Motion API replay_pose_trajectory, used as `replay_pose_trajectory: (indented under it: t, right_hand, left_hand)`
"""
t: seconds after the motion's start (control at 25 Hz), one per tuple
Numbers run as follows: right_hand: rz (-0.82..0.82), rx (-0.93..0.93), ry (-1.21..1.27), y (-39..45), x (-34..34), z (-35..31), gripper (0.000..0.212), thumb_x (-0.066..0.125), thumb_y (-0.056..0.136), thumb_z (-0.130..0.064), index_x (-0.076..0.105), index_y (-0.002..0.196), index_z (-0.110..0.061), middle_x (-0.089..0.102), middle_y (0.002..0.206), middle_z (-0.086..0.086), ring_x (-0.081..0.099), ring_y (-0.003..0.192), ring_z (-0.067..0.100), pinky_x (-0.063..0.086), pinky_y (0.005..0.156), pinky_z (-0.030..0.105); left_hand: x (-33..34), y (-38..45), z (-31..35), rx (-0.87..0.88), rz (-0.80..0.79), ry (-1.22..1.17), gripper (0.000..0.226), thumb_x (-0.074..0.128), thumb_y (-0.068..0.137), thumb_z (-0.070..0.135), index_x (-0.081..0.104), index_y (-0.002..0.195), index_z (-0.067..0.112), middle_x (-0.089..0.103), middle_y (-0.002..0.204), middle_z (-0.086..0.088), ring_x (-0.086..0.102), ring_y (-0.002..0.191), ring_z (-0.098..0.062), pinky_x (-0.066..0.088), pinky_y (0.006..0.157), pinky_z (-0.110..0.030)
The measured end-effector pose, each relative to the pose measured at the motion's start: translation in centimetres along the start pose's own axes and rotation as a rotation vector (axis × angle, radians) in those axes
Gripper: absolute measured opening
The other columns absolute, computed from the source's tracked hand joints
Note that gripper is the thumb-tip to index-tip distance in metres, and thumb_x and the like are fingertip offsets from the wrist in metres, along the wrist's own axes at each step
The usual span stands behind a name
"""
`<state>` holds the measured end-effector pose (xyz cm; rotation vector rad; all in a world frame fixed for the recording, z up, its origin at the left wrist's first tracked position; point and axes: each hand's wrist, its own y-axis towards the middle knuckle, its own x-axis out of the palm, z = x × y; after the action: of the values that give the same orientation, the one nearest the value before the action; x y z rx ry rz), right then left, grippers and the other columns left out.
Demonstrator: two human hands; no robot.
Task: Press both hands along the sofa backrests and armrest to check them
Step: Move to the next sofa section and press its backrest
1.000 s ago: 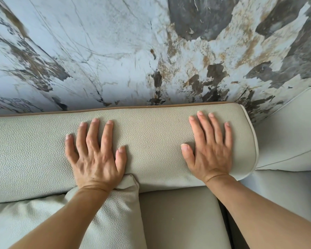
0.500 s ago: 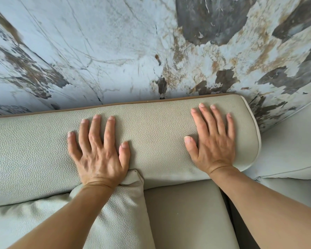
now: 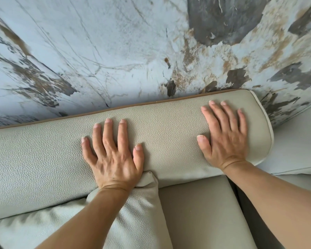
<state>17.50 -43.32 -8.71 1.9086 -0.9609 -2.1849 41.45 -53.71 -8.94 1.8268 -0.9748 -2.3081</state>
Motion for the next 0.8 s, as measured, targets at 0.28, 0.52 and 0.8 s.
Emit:
replay_pose_trajectory:
  t: [0.28,0.52,0.8]
  right_hand:
    - [0.035,-0.009,0.004,-0.2,0.2,0.1,0.069,0.015,0.092,-0.058,0.036,0.146,-0.019,0.041,0.151,0.006,0.03,0.141,0.029,0.017,0.114,0.056]
    - [0.032,-0.016,0.046,-0.2,-0.2,0.0,0.067,0.02,0.092,-0.056,0.038,0.145,-0.018,0.042,0.15,0.008,0.033,0.139,0.032,0.017,0.114,0.057]
    - [-0.179,-0.014,0.057,-0.2,-1.9,-0.1,0.068,0.029,0.09,-0.055,0.032,0.148,-0.019,0.034,0.155,0.007,0.026,0.143,0.03,0.009,0.116,0.056]
  left_hand:
    - [0.1,0.0,0.0,-0.006,-0.013,-0.009,0.064,0.022,0.092,0.055,0.037,0.144,0.021,0.041,0.148,-0.013,0.029,0.139,-0.035,0.011,0.115,-0.055]
    - [0.2,0.0,-0.3,0.001,-0.006,0.033,0.062,0.023,0.092,0.055,0.034,0.145,0.023,0.04,0.147,-0.012,0.029,0.139,-0.034,0.014,0.115,-0.056]
    - [-3.0,0.3,0.9,-0.036,-0.281,0.066,0.064,0.021,0.093,0.053,0.024,0.149,0.024,0.027,0.156,-0.007,0.015,0.145,-0.03,0.006,0.118,-0.053]
